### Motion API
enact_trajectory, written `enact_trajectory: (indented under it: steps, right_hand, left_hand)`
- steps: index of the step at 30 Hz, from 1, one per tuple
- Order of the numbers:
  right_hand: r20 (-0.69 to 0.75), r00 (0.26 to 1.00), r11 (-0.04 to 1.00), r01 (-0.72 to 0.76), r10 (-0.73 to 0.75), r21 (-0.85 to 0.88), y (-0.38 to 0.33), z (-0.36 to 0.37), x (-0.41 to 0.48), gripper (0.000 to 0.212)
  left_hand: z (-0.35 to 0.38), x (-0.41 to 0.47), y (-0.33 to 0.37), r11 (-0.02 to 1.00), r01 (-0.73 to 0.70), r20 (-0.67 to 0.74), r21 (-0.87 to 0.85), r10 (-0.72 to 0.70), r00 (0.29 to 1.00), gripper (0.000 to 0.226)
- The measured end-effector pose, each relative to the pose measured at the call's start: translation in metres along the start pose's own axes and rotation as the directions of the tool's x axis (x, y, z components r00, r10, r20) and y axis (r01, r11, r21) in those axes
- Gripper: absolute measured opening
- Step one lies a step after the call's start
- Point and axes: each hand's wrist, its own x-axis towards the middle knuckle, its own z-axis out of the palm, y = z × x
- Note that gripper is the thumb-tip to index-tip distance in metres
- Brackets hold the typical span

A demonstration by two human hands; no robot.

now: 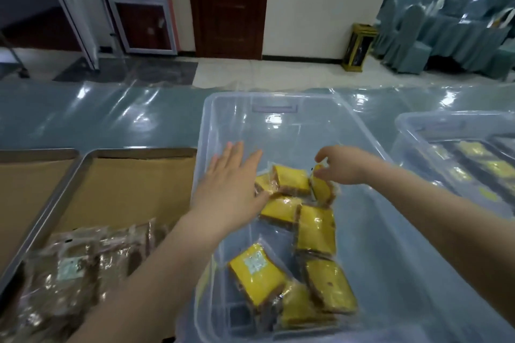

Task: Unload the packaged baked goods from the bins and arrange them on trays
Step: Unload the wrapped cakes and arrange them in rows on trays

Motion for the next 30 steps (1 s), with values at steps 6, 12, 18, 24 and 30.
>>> enact_trajectory:
  steps: [6, 12, 18, 24, 30]
  right_hand:
    - [0.020, 0.997, 0.969, -0.070, 0.077, -0.239, -0.016, 0.062, 0.067, 0.021]
    - [-0.266, 0.954, 0.928, -0.217, 0.136, -0.304, -0.015, 0.112, 0.077, 0.053]
    - [-0.181, 0.964, 0.980, -0.198, 0.195, -0.002, -0.028, 0.105, 0.082, 0.076]
    - [-0.303, 0.946, 0.987, -0.145, 0.117, -0.072, -0.018, 0.082, 0.094, 0.019]
    - [-0.254, 0.929, 0.962, 0.270, -0.268, -0.027, -0.020, 0.101, 0.116, 0.051]
  left_hand:
    - [0.002, -0.004, -0.002, 0.979, 0.007, -0.130, 0.202, 0.020, 0.991, 0.059]
    - [-0.004, -0.010, 0.001, 0.969, 0.150, -0.261, 0.195, -0.097, 0.961, 0.053]
    - [0.001, -0.008, -0.002, 0.966, 0.160, -0.222, 0.203, -0.114, 0.968, 0.057]
    - [0.000, -0.008, -0.002, 0.976, 0.140, -0.211, 0.166, -0.103, 0.972, 0.055]
    - [0.001, -0.008, -0.002, 0.980, 0.135, -0.212, 0.148, -0.101, 0.972, 0.051]
